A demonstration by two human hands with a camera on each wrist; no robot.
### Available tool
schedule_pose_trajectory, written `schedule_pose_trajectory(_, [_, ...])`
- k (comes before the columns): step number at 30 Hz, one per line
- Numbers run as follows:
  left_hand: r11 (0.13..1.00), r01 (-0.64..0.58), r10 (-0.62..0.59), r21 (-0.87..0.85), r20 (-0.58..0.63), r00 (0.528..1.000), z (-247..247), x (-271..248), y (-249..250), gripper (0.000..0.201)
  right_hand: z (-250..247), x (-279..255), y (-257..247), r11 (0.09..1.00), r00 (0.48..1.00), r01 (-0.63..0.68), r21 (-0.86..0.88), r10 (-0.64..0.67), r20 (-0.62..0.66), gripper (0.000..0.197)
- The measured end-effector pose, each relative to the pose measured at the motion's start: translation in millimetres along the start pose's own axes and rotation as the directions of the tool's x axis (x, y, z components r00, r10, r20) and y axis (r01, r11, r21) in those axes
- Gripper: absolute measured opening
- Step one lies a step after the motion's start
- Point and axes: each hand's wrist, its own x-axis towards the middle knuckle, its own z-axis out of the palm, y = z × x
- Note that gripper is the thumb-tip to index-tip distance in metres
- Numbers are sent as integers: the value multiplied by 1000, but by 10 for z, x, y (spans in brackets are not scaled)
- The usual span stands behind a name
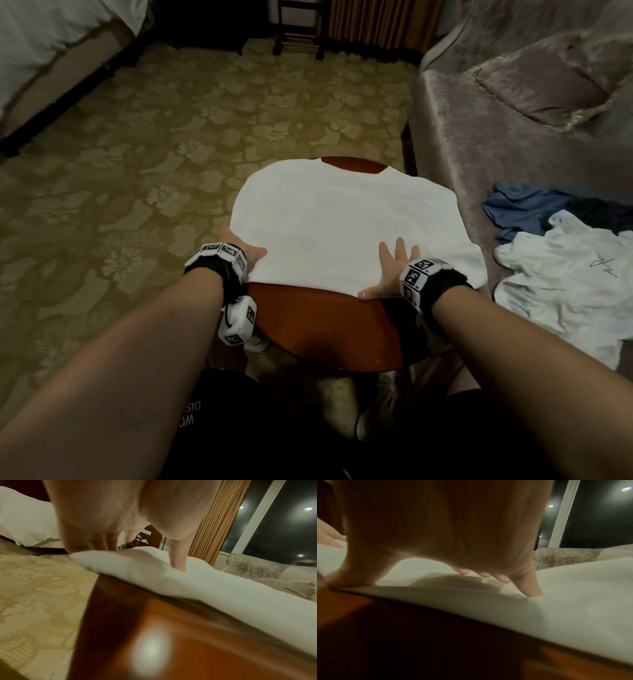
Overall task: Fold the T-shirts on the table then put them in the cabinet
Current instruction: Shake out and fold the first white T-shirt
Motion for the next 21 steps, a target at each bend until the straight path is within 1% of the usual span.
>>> schedule_pose_trajectory(2, [999, -14, 15, 43, -21, 1000, 9, 36, 12, 96, -45, -6, -28, 999, 1000, -3, 44, 4, -8, 125])
schedule_pose_trajectory(4, [993, -47, 55, 107, -75, 996, 26, 81, 6, 95, -91, -20, -96, 994, 998, -30, 105, 36, -56, 107])
schedule_pose_trajectory(6, [983, -50, 63, 176, -68, 996, 18, 100, 22, 101, -111, -16, -150, 987, 991, -73, 144, 88, -100, 95])
schedule_pose_trajectory(8, [968, -82, 92, 239, -31, 995, 24, 149, 63, 99, -114, 3, -134, 977, 981, -131, 171, 153, -118, 98])
schedule_pose_trajectory(10, [961, -114, 119, 250, -3, 993, 39, 200, 125, 95, -97, 36, -17, 955, 965, -201, 217, 231, -123, 107])
schedule_pose_trajectory(12, [967, -101, 106, 233, -10, 994, 55, 260, 181, 94, -67, 77, 126, 921, 955, -254, 295, 287, -73, 118])
schedule_pose_trajectory(14, [981, -64, 71, 185, -28, 997, 66, 307, 236, 96, -28, 88, 216, 897, 957, -265, 354, 291, -20, 123])
schedule_pose_trajectory(17, [996, 6, 0, 91, -66, 998, 105, 368, 326, 98, 22, 115, 259, 900, 962, -250, 357, 271, -11, 123])
schedule_pose_trajectory(19, [997, -6, 13, 76, -92, 996, 177, 408, 357, 99, 21, 133, 280, 910, 964, -247, 333, 265, -7, 124])
schedule_pose_trajectory(21, [997, -46, 52, 57, -111, 992, 219, 455, 361, 96, 3, 150, 311, 919, 966, -245, 308, 259, -2, 123])
